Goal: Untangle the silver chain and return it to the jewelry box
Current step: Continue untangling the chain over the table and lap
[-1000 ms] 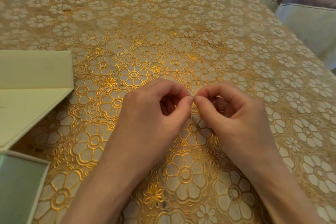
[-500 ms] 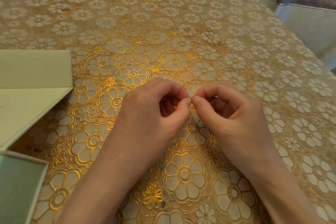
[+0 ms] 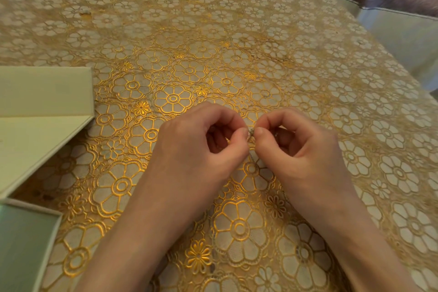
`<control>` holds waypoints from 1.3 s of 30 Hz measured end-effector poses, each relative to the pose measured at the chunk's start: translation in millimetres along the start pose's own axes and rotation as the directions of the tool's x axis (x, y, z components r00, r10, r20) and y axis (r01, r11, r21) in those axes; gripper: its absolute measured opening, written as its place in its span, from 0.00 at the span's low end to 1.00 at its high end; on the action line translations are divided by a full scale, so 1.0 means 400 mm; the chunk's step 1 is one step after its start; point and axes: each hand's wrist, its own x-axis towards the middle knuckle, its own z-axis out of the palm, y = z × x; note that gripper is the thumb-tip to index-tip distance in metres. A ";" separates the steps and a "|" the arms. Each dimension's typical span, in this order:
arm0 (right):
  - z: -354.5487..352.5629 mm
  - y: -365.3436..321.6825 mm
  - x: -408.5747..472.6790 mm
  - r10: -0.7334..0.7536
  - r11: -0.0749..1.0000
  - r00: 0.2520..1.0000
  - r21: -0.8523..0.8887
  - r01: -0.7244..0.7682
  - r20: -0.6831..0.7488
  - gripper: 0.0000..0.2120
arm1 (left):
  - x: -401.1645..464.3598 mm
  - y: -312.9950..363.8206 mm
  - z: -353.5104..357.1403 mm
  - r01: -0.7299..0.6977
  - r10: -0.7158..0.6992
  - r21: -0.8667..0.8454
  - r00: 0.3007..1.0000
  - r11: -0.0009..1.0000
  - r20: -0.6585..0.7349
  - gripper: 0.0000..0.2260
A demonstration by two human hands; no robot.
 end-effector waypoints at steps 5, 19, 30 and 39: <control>-0.004 -0.003 -0.001 0.031 0.999 1.000 0.038 -0.031 0.000 0.04 | -0.002 0.006 -0.006 0.023 -0.024 -0.036 0.999 0.999 -0.022 0.03; -0.010 -0.013 0.000 0.053 0.988 0.998 0.142 -0.054 0.015 0.05 | 0.010 0.012 -0.015 0.125 -0.152 -0.281 0.986 0.951 -0.076 0.03; -0.026 -0.033 0.003 0.091 0.960 0.988 0.254 -0.119 0.121 0.04 | 0.020 0.014 -0.046 0.266 -0.255 -0.727 0.958 0.633 0.129 0.03; -0.021 -0.037 -0.001 0.078 0.971 0.992 0.219 -0.098 0.098 0.04 | 0.017 0.026 -0.055 0.261 -0.313 -0.809 0.944 0.526 0.101 0.01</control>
